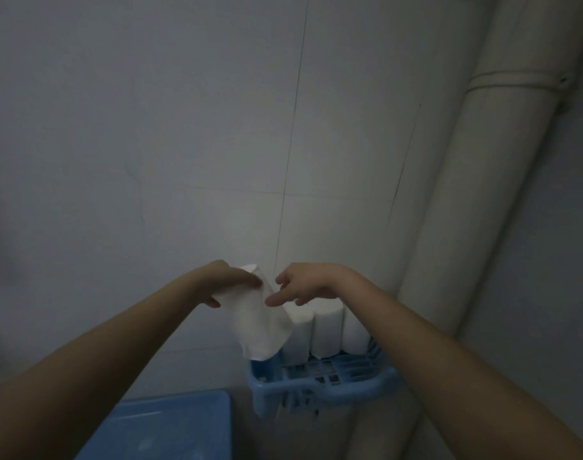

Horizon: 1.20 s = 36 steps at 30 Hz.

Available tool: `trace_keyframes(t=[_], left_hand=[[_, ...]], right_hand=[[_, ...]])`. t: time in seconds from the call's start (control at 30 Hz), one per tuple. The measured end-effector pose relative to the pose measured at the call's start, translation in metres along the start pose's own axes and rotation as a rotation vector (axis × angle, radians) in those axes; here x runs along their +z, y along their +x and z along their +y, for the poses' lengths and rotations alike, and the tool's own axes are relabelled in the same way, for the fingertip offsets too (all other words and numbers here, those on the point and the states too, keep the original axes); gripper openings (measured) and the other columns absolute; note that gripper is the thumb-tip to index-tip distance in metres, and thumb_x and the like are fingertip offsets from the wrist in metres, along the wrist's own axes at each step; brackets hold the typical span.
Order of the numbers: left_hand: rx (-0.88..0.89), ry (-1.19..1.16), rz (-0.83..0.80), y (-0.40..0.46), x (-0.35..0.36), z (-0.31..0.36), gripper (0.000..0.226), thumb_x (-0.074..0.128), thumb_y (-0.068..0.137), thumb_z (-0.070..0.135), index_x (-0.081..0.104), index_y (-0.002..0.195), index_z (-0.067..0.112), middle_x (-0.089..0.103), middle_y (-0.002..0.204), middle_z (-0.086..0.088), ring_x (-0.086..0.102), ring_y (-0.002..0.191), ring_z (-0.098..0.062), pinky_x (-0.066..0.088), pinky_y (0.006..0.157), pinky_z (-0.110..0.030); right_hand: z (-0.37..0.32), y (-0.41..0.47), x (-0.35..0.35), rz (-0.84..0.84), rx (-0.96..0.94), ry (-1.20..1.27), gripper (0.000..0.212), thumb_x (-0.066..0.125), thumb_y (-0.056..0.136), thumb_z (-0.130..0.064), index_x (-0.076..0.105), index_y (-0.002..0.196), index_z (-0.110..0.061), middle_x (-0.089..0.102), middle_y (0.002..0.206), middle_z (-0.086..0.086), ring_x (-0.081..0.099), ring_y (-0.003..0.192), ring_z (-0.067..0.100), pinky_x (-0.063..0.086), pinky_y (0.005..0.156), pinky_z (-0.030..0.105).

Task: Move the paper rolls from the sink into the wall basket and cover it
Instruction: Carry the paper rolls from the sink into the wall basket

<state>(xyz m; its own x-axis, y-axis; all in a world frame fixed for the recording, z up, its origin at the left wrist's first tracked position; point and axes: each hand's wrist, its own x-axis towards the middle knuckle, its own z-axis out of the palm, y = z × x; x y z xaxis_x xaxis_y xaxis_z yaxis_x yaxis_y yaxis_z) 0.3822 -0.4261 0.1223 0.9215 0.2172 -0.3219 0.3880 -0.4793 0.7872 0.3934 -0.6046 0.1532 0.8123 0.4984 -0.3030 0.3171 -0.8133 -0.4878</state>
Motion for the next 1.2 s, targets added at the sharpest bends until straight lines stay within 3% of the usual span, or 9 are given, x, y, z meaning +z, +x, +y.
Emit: trace_keyframes(t=[0.13,0.23,0.33,0.47,0.67,0.83,0.97,1.07,1.2], left_hand=[[-0.017,-0.108,-0.069,-0.009,-0.002,-0.004,0.067,0.072,0.074,0.046,0.050,0.125,0.009,0.059,0.110,-0.012,0.057,0.091,-0.026,0.049,0.068,-0.032],[-0.011,-0.153,-0.102,-0.016,-0.004,-0.003,0.061,0.072,0.074,0.046,0.052,0.119,0.010,0.060,0.093,-0.009,0.057,0.077,-0.022,0.048,0.055,-0.029],[0.052,-0.116,-0.131,-0.021,-0.002,0.000,0.060,0.074,0.072,0.047,0.053,0.115,0.011,0.061,0.091,-0.007,0.059,0.078,-0.020,0.049,0.053,-0.028],[0.172,-0.053,-0.162,-0.025,0.003,0.005,0.065,0.073,0.069,0.054,0.056,0.115,0.011,0.065,0.095,-0.005,0.063,0.083,-0.019,0.051,0.058,-0.026],[0.354,0.026,-0.249,-0.033,0.011,0.015,0.066,0.070,0.078,0.045,0.048,0.130,0.010,0.063,0.110,-0.006,0.064,0.096,-0.021,0.057,0.076,-0.028],[0.428,0.090,-0.281,-0.033,0.028,0.026,0.087,0.075,0.075,0.040,0.028,0.146,0.022,0.050,0.134,-0.007,0.056,0.110,-0.024,0.049,0.087,-0.029],[0.496,0.147,-0.247,-0.027,0.051,0.038,0.097,0.080,0.069,0.040,0.024,0.147,0.022,0.048,0.124,0.000,0.052,0.106,-0.019,0.042,0.086,-0.026],[0.538,0.214,-0.237,-0.019,0.068,0.044,0.104,0.083,0.065,0.040,0.021,0.147,0.024,0.046,0.131,-0.002,0.049,0.108,-0.017,0.042,0.090,-0.026],[0.567,0.342,-0.184,-0.008,0.087,0.044,0.105,0.082,0.065,0.044,0.020,0.147,0.023,0.043,0.141,-0.004,0.047,0.119,-0.021,0.043,0.103,-0.034]], right_hand=[[-0.001,-0.009,0.009,-0.093,0.041,0.124,0.061,0.069,0.085,-0.035,0.051,0.133,-0.001,0.055,0.134,0.010,0.050,0.124,0.024,0.044,0.103,0.035],[0.001,-0.012,0.016,-0.063,0.026,0.119,0.060,0.068,0.086,-0.038,0.052,0.133,-0.006,0.057,0.123,0.005,0.051,0.111,0.022,0.044,0.087,0.029],[0.006,-0.016,0.015,-0.051,0.026,0.218,0.058,0.066,0.088,-0.035,0.049,0.137,-0.009,0.055,0.135,0.007,0.050,0.123,0.024,0.042,0.100,0.036],[0.017,-0.025,0.005,-0.048,0.007,0.334,0.057,0.068,0.087,-0.023,0.047,0.138,-0.010,0.055,0.134,0.007,0.051,0.124,0.024,0.042,0.108,0.042],[0.043,-0.031,-0.011,-0.066,-0.057,0.462,0.057,0.067,0.086,-0.003,0.045,0.138,-0.011,0.058,0.125,0.007,0.054,0.118,0.023,0.046,0.104,0.043],[0.061,-0.033,-0.017,-0.050,-0.070,0.466,0.065,0.072,0.081,-0.004,0.045,0.139,-0.014,0.058,0.125,-0.001,0.053,0.123,0.024,0.046,0.105,0.046],[0.080,-0.031,-0.019,0.027,-0.076,0.429,0.073,0.078,0.074,-0.004,0.044,0.138,-0.018,0.054,0.124,-0.007,0.052,0.122,0.023,0.048,0.103,0.047],[0.092,-0.028,-0.020,0.093,-0.097,0.414,0.076,0.080,0.069,0.000,0.046,0.133,-0.021,0.052,0.128,0.000,0.051,0.122,0.024,0.051,0.098,0.044],[0.106,-0.020,-0.017,0.164,-0.118,0.283,0.080,0.084,0.066,-0.004,0.044,0.134,-0.019,0.052,0.132,0.008,0.049,0.122,0.025,0.047,0.104,0.045]])
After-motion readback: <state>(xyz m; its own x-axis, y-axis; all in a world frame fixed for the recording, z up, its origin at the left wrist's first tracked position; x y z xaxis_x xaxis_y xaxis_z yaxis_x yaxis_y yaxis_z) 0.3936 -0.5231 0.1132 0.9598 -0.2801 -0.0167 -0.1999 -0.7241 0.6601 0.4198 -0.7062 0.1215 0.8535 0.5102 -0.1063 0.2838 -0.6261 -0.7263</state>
